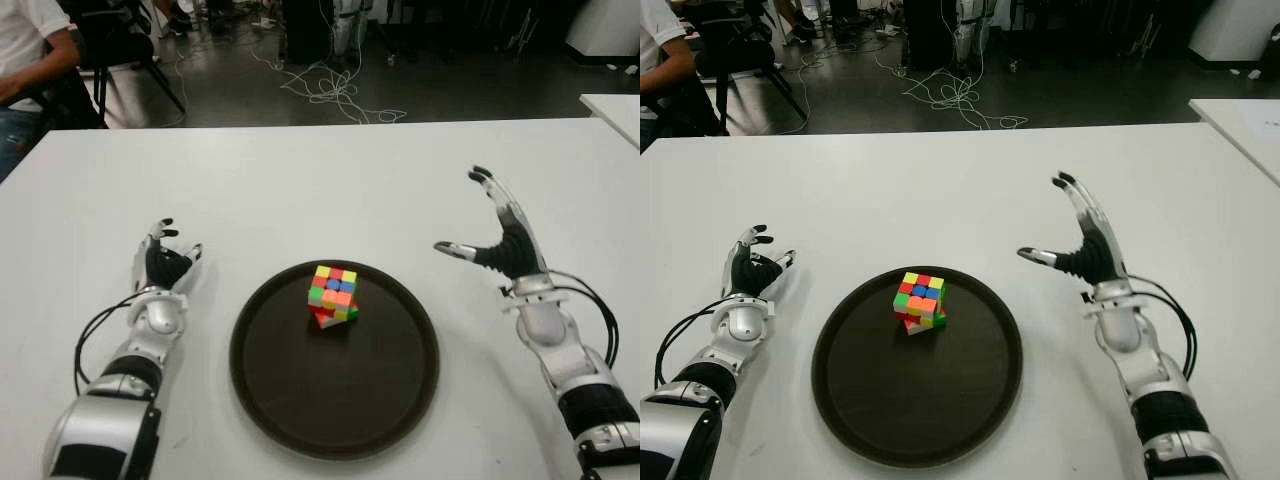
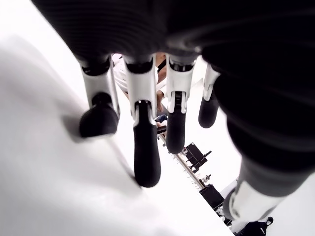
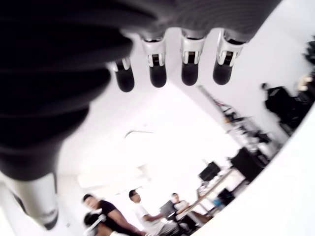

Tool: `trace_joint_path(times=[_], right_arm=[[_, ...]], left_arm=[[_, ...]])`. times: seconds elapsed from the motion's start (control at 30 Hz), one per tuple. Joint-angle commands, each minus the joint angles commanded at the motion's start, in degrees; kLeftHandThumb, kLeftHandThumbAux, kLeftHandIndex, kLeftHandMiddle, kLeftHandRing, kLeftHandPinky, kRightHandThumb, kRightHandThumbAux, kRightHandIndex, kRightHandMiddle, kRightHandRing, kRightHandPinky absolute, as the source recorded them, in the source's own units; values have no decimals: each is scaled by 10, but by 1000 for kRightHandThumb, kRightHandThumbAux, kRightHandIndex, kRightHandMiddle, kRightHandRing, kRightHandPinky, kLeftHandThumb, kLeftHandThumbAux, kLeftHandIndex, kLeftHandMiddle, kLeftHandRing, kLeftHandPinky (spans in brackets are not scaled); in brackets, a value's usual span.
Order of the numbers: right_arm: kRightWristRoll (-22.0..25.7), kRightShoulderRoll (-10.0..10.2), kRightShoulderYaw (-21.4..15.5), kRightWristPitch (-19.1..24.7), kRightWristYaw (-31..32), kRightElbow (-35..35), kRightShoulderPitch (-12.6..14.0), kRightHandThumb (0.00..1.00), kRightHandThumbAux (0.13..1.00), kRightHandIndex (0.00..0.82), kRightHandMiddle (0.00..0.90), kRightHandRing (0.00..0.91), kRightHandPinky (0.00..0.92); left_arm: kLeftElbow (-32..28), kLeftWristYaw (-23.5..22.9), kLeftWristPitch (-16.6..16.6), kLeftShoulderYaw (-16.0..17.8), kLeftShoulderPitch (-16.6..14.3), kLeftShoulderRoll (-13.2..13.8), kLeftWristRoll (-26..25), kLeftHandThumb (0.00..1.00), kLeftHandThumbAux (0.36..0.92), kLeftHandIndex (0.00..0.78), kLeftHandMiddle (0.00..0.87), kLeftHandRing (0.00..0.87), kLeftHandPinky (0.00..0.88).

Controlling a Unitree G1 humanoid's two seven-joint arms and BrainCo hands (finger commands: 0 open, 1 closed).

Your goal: Pick up the Rubik's Cube and put it in the plate

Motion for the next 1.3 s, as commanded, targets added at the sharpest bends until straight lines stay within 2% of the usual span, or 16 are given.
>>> trace_joint_path(times=[0.1, 0.17, 0.23, 0.4, 0.57, 0.7, 0.87, 0.97, 1.07, 1.2, 1.3], right_arm=[[17, -6, -10, -17, 10, 20, 14, 0, 692, 0, 0, 0, 0], [23, -10, -16, -24, 13, 1, 45, 0, 674, 0, 0, 0, 0], [26, -11, -21, -20, 12, -8, 64, 0, 659, 0, 0, 0, 0], [23, -6, -34, 7, 3, -16, 80, 0, 597, 0, 0, 0, 0], [23, -1, -46, 32, -3, -42, 99, 0, 586, 0, 0, 0, 0], [21, 18, -49, 27, -28, -14, 99, 0, 623, 0, 0, 0, 0], [18, 32, -49, 12, -51, 7, 97, 0, 655, 0, 0, 0, 0], [19, 42, -50, 4, -62, 10, 99, 0, 661, 0, 0, 0, 0], [3, 62, -43, 3, -91, -1, 111, 0, 650, 0, 0, 0, 0], [-3, 66, -42, 7, -107, 3, 110, 0, 651, 0, 0, 0, 0], [-3, 70, -43, 7, -114, 13, 107, 0, 657, 0, 0, 0, 0]], left_arm=[[0, -1, -1, 1, 0, 1, -1, 223, 740, 169, 273, 305, 337], [1, -3, -1, 1, 0, 3, -1, 221, 739, 166, 274, 308, 333], [1, -3, -2, 1, -1, 4, 0, 218, 737, 164, 274, 310, 327], [1, -2, -4, -1, -1, 6, 3, 225, 745, 178, 291, 327, 331], [-1, 0, -7, -1, 0, 6, 2, 230, 759, 191, 302, 335, 332], [-3, -2, -15, 4, 3, 5, -4, 248, 755, 193, 300, 337, 343], [-5, -6, -30, 9, 9, 3, -10, 257, 752, 191, 307, 356, 374], [-13, -8, -52, 17, 21, -3, -18, 258, 750, 191, 324, 381, 407], [-30, -21, -95, 31, 43, -15, -39, 247, 752, 181, 370, 435, 448], [-35, -36, -120, 42, 52, -19, -55, 212, 755, 158, 288, 334, 317], [-41, -48, -135, 48, 60, -24, -64, 202, 751, 148, 244, 279, 271]])
